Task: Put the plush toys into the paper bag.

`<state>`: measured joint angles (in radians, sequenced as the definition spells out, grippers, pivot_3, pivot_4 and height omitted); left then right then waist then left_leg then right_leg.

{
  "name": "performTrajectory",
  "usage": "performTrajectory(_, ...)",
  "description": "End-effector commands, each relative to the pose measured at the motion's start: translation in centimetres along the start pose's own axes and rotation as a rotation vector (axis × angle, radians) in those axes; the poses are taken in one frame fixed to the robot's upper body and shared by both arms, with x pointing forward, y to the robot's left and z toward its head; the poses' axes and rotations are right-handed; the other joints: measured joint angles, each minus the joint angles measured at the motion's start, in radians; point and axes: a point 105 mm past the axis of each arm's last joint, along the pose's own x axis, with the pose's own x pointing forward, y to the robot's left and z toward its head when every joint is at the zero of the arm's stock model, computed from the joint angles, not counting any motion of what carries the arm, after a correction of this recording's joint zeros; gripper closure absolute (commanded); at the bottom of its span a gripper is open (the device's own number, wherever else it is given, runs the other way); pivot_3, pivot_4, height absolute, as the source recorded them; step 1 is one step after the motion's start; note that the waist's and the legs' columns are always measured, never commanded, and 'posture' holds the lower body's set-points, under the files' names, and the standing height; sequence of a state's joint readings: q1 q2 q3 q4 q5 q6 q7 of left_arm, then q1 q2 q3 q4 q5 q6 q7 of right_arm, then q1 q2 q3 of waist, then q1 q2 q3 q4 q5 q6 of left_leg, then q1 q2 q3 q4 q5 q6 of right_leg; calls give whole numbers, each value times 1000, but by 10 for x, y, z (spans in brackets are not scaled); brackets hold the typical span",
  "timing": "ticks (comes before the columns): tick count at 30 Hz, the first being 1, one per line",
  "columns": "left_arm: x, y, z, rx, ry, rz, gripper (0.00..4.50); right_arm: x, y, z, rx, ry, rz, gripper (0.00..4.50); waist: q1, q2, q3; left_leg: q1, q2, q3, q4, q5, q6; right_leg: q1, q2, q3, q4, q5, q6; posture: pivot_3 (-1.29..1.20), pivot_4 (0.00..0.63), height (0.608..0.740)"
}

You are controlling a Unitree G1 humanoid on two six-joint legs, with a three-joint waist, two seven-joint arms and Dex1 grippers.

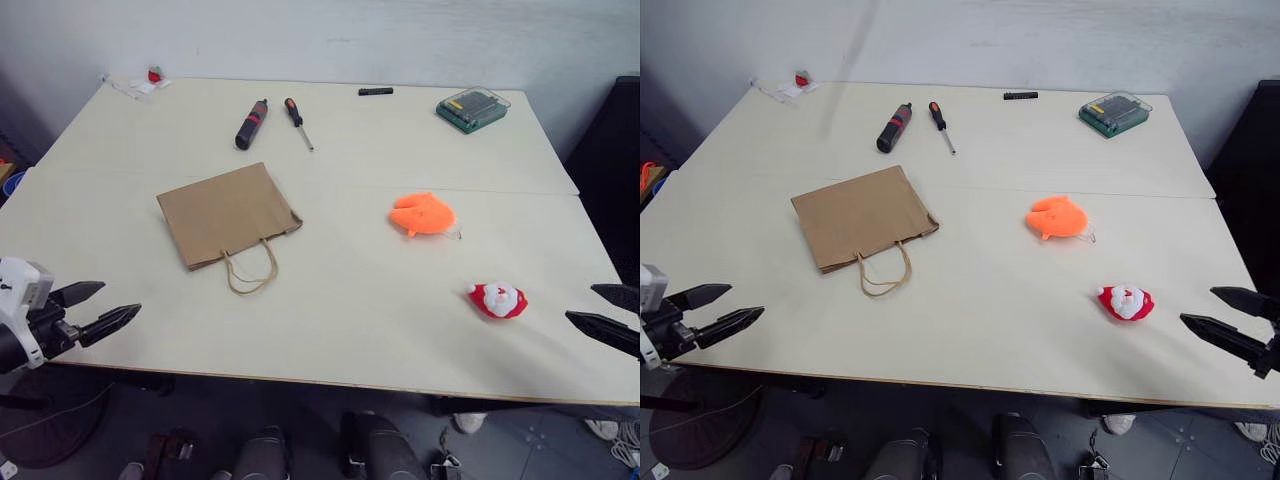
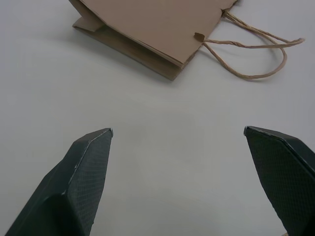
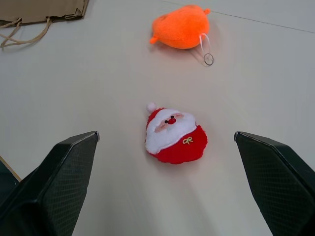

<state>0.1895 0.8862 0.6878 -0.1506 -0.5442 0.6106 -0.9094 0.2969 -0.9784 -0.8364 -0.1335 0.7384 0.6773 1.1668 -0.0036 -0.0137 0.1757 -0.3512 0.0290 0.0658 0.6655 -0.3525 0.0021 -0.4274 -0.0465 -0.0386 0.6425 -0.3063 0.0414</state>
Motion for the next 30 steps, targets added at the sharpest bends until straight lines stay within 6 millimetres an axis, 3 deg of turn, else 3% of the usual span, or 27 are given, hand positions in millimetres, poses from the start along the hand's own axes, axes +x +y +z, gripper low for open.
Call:
performTrajectory(1, -3, 5, 11, 49, -24, 26, 13, -6, 0, 8, -37, -10, -23, 0, 1, 0, 0, 0, 0, 0, 0, 0, 0, 0, 0, 0, 0, 0, 0, 0, 150, 740)
performTrajectory(15, 7, 0, 16, 84, -31, -12, 13, -5, 2, 7, -10, -10, -43, 0, 2, -1, -1, 0, 0, 0, 0, 0, 0, 0, 0, 0, 1, 0, 0, 0, 150, 740)
performTrajectory(16, 9, -2, 16, 91, -27, -23, 13, -5, 3, 8, -12, -13, -39, 0, 16, -5, -1, 3, 4, 12, 1, 2, -6, -6, 3, 6, 3, 0, 0, 0, 150, 740)
performTrajectory(18, 11, -4, 16, 101, -21, -40, 13, -5, 4, 10, -24, -23, -35, 0, 28, -10, -3, 16, 21, 70, 0, -1, -13, -21, 17, 42, 14, -2, -4, 0, 150, 740)
performTrajectory(20, 17, -11, 20, 126, -26, -77, 13, -5, 7, 14, -44, -35, -33, 0, 24, -16, -2, 29, 34, 115, -3, -7, -17, -26, 34, 73, 16, -11, -21, 0, 150, 740)
performTrajectory(21, 20, -15, 23, 138, -29, -99, 13, -4, 9, 15, -53, -36, -30, 0, 14, -15, -2, 32, 35, 112, -3, -9, -19, -23, 39, 81, 16, -10, -21, 0, 150, 740)
performTrajectory(24, 28, -27, 28, 209, 3, -186, 13, 4, 20, 24, -93, -45, 8, 0, -28, -18, -3, 35, 37, 105, -3, -12, -19, -16, 39, 76, 15, 0, -1, 0, 150, 740)
performTrajectory(27, 33, -36, 33, 285, 35, -268, 13, 19, 44, 37, -144, -65, 97, 0, -47, -17, -3, 34, 38, 105, -4, -13, -19, -16, 40, 75, 14, 0, -1, 0, 150, 740)
performTrajectory(30, 44, -37, 40, 398, 62, -292, 13, 37, 80, 45, -171, -60, 245, 0, -52, -17, -3, 34, 38, 104, -4, -13, -19, -17, 40, 74, 14, 0, -1, 0, 150, 740)
